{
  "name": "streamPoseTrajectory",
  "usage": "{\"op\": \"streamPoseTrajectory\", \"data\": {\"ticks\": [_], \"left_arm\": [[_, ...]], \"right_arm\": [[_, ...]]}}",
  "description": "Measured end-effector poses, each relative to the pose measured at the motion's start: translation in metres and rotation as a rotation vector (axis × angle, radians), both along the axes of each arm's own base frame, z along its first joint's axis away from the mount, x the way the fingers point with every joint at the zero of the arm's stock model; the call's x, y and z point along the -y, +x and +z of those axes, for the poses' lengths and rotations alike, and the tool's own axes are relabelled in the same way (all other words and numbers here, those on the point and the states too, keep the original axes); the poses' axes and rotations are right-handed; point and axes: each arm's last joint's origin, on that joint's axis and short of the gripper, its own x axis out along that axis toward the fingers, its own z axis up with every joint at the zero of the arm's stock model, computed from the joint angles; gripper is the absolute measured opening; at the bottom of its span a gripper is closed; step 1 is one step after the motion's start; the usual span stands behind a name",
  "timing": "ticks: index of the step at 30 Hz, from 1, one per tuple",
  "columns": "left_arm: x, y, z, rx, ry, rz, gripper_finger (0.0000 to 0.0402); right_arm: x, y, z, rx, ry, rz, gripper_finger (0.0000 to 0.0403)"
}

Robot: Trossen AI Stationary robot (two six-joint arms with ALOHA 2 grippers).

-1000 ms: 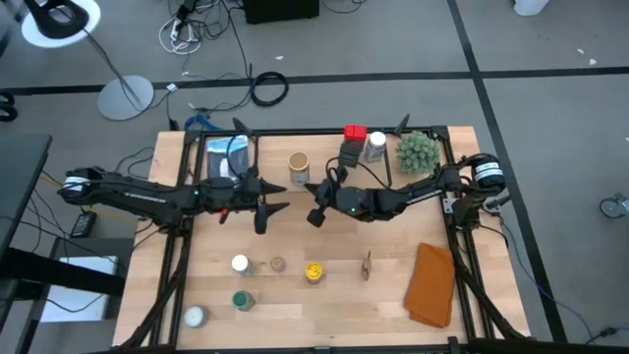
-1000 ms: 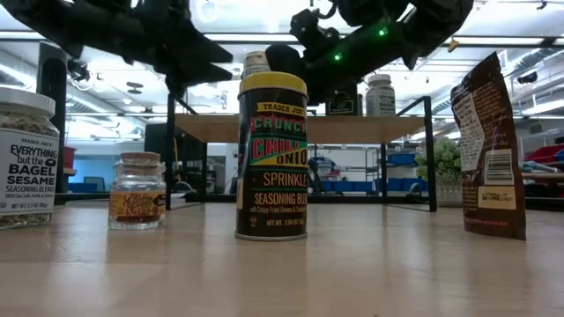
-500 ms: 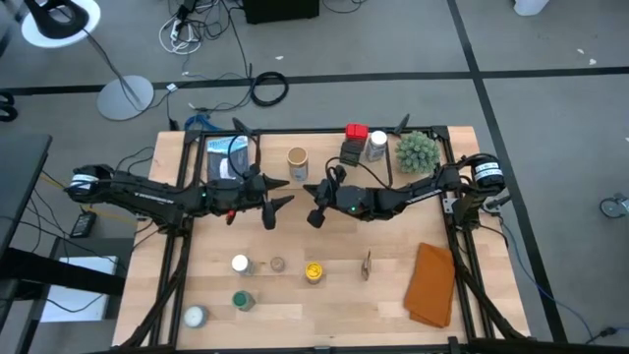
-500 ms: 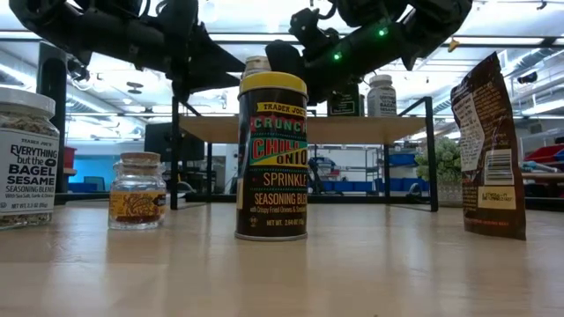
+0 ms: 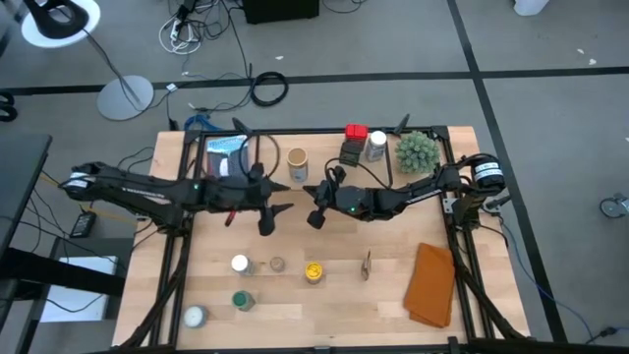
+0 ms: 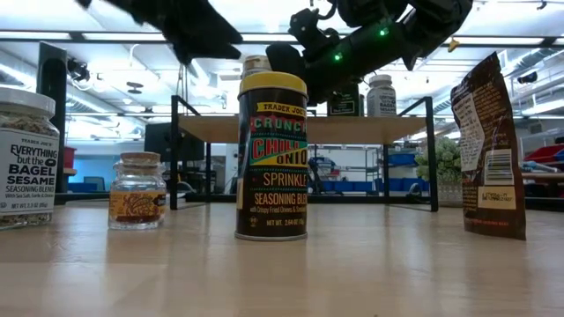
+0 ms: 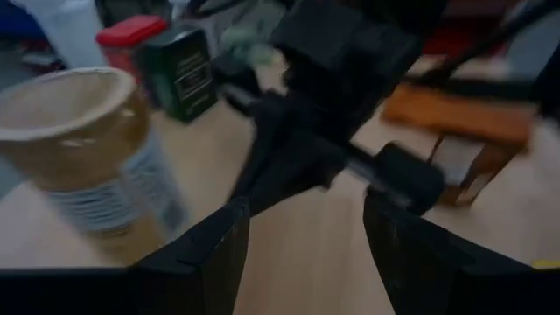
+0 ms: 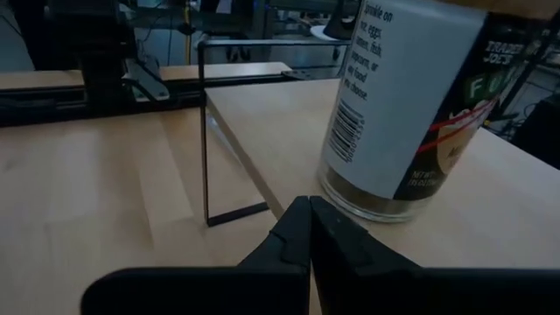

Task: Shelf spices
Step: Put the golden seasoning bottle on the shelf aligned with the other red seasoning can

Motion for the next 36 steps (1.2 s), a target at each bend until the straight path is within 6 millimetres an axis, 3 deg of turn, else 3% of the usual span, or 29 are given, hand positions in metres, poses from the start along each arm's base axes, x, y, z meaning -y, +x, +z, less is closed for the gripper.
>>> {"op": "streamPoseTrajectory", "data": {"ticks": [8, 19, 24, 30, 33, 36], "left_arm": [[-0.026, 0.011, 0.038, -0.242, 0.017, 0.052, 0.0229], [-0.056, 0.042, 0.027, -0.437, -0.014, 0.071, 0.0229], [-0.066, 0.044, 0.021, -0.462, -0.005, 0.099, 0.0229], [-0.078, 0.043, 0.024, -0.446, 0.032, 0.174, 0.0229], [-0.08, 0.042, 0.023, -0.451, 0.031, 0.189, 0.0229], [-0.079, 0.043, 0.023, -0.449, 0.015, 0.167, 0.0229]], "right_arm": [[0.0, 0.0, 0.0, -0.013, -0.032, -0.009, 0.0002], [0.013, -0.003, 0.002, -0.021, -0.115, -0.23, 0.0002], [0.023, -0.001, 0.004, -0.031, -0.123, -0.129, 0.0001], [0.02, 0.001, 0.003, -0.028, -0.082, 0.039, 0.0001], [0.017, 0.001, 0.003, -0.04, -0.104, 0.019, 0.0001], [0.013, -0.001, 0.003, -0.048, -0.148, -0.122, 0.0001]]}}
